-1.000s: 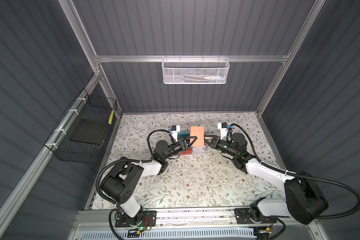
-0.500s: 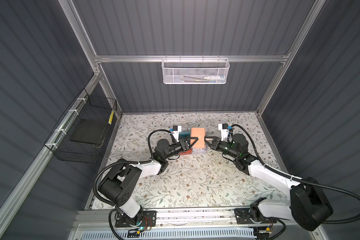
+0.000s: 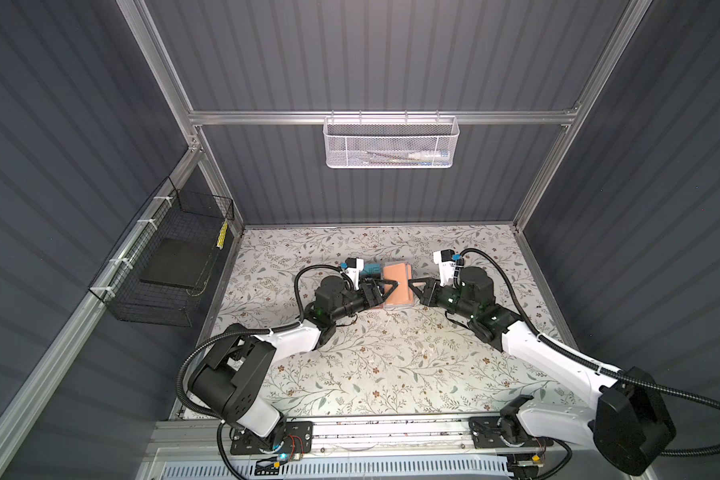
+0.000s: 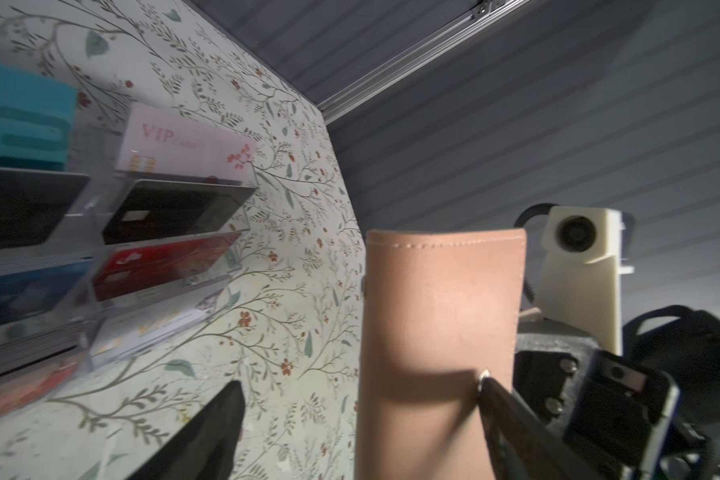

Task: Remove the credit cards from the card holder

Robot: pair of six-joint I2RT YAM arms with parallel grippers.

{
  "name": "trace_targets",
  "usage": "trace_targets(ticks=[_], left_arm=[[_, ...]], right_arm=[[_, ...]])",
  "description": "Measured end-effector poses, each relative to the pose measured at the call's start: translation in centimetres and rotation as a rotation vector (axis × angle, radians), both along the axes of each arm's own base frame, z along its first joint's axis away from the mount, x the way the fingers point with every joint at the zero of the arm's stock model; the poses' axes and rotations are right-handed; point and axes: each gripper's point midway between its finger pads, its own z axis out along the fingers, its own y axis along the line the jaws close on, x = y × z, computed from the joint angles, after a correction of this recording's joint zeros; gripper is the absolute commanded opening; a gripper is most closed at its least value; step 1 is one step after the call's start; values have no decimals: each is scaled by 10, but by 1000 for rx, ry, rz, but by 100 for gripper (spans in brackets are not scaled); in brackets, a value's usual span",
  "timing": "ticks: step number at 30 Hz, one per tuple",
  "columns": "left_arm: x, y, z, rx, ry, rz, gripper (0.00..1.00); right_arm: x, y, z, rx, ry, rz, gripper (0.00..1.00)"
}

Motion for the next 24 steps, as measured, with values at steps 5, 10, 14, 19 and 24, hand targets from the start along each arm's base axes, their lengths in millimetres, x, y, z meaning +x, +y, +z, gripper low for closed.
trace_targets(ticks=[5,10,14,19,24], left_arm=[[6,10,3,124,-33,67,100],[16,16,4,278,-72,107,100],[21,24,3,391,-84,126,100],[31,27,34,468,-168,137,100],[23,33,35,455,-220,141,100]], right_arm=[[2,0,6,-107,-32,-32,0],[8,-5,9,-201,-59,-58,0],[12,-9,7,-264,-50,-71,0],[15,-11,4,-311,-28,-82,0],[19,-13,2,-348,-17,-94,0]])
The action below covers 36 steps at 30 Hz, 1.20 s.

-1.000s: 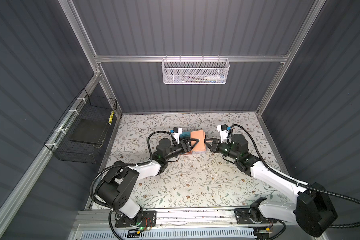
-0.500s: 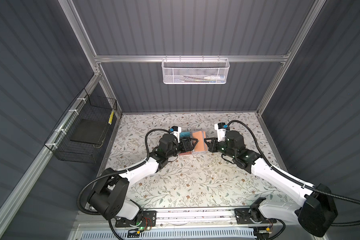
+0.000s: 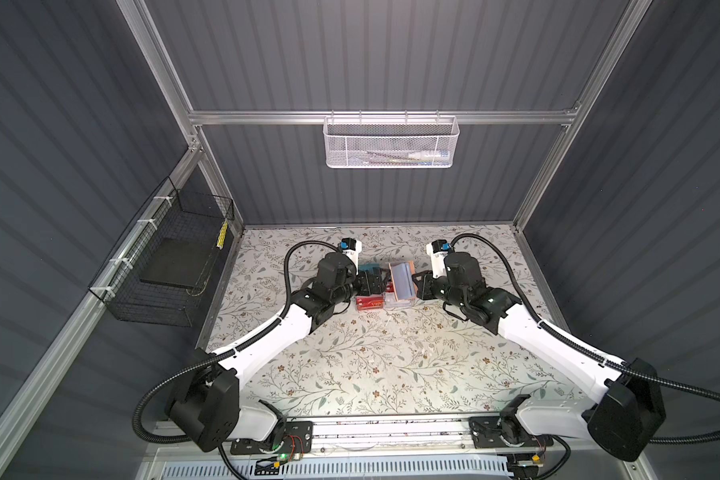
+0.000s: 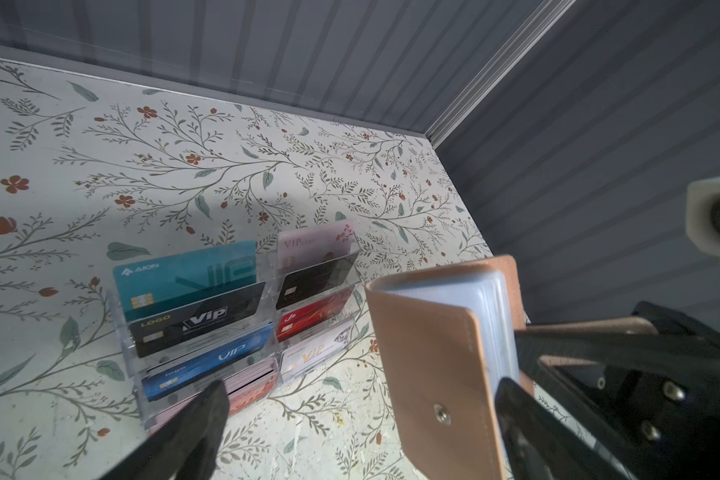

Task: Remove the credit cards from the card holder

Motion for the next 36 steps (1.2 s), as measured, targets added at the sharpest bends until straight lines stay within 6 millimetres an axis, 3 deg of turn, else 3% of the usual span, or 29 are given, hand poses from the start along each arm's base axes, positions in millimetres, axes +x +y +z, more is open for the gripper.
trace_targets(ticks=[9,16,19,26,29,32,36], left_arm=[[-14,-17,-27,-9,2,-76,100],[-22,-15,-47,-5,10,-86,100],[-21,-18,-45,-16,-2,-93,100],[-24,-27,-44,-27,-17,-112,100],[-25,-29,-44,-28,-18,-117,94],[-26,-31,-44,-28,-17,-122,81],[-26,-31,-47,-25,-13,-122,76]], right_arm=[[2,3,1,-3,-8,9,0],[-6,10,-21,15,23,44,0],[-10,10,-29,14,43,53,0],[-9,13,-24,32,31,56,0],[-9,14,-24,39,32,56,0],[-9,15,-23,44,34,58,0],[-10,16,-22,50,33,61,0]])
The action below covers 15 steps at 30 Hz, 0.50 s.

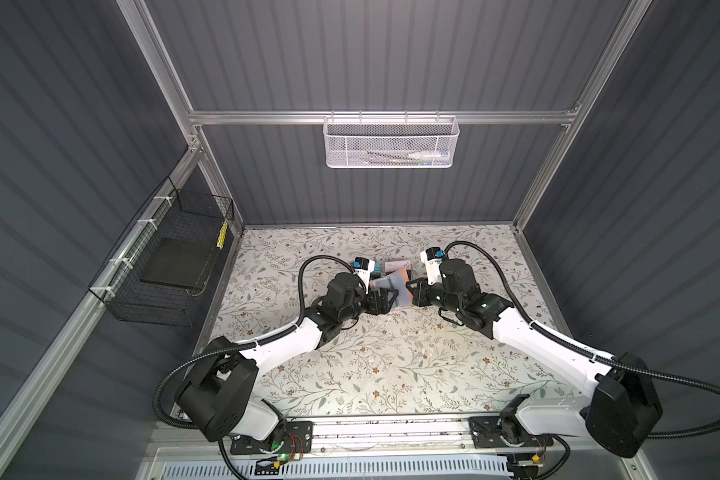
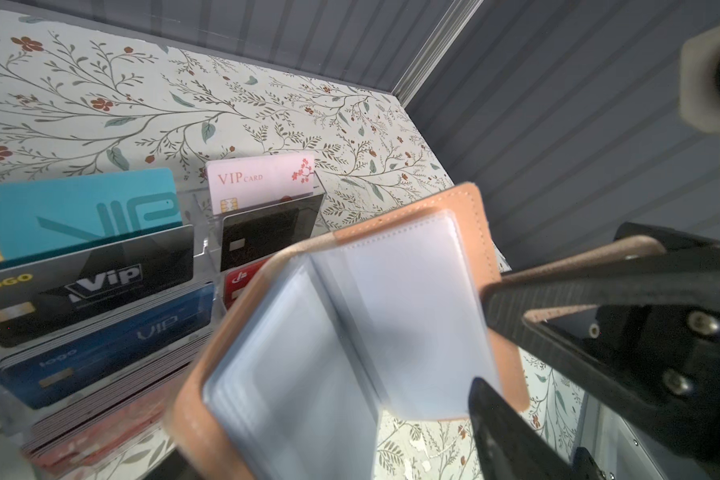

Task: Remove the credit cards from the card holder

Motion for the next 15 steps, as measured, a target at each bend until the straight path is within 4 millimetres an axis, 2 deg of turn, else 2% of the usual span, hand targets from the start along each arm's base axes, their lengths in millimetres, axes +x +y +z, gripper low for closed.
trace_targets(ticks=[2,7,12,15], left_arm=[[0,0,-1,3,2,-1,73],[0,0,-2,3,3,0,76],[0,4,-6,13,3,17,72],[0,6,-8,20,4,25,61]], right_arm=[[0,0,0,1,1,1,0],[-2,2,-1,6,6,11,0],[-2,3,-1,19,7,11,0],[-2,2,-2,22,10,7,0]])
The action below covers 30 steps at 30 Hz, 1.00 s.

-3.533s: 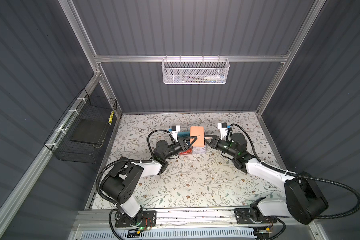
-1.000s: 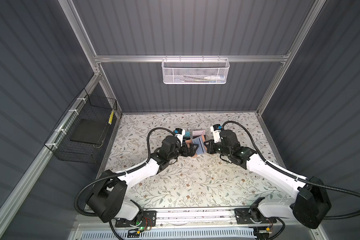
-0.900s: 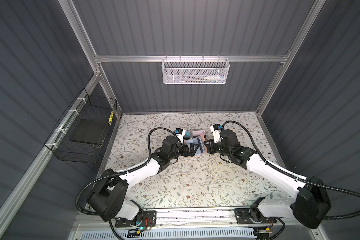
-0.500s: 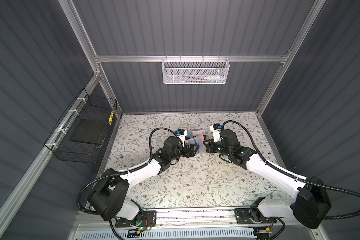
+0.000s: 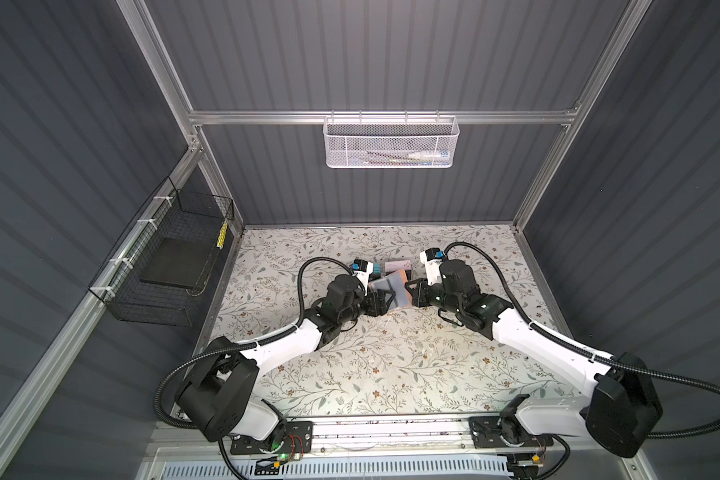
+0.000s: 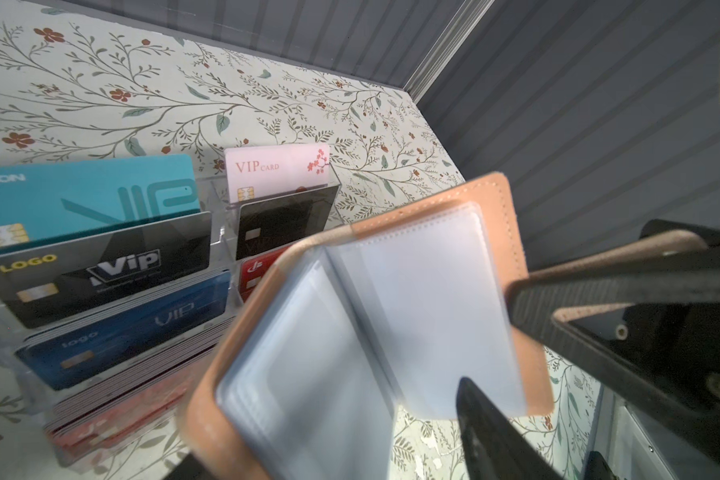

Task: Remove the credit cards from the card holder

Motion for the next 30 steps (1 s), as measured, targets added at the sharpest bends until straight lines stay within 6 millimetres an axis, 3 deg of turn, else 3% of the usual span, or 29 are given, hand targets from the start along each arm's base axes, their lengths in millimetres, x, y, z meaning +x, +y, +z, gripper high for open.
trace_targets(ticks=[5,18,30], left_arm=[[2,2,-1,4,-3,13,50],[-4,6,2,-15,-24,12,49],[-7,3,18,-64,-63,-9,34]], right_arm=[[-2,-3,1,4,-3,-5,0],[6,-13,1,67,28,-28,0],[12,-20,-7,122,81,-46,0]])
